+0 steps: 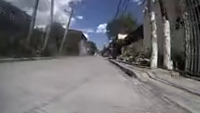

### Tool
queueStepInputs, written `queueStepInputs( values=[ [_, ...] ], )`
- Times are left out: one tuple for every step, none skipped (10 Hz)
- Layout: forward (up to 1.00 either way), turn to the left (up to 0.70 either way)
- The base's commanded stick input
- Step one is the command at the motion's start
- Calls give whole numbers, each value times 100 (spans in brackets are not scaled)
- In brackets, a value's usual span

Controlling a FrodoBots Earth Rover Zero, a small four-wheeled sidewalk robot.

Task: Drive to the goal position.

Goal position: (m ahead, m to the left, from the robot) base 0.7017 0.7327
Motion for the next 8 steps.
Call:
queueStepInputs(
  values=[
    [100,-27],
    [100,-38],
    [100,-40],
    [100,-21],
    [100,0],
    [100,0],
    [100,0],
    [100,0]
  ],
)
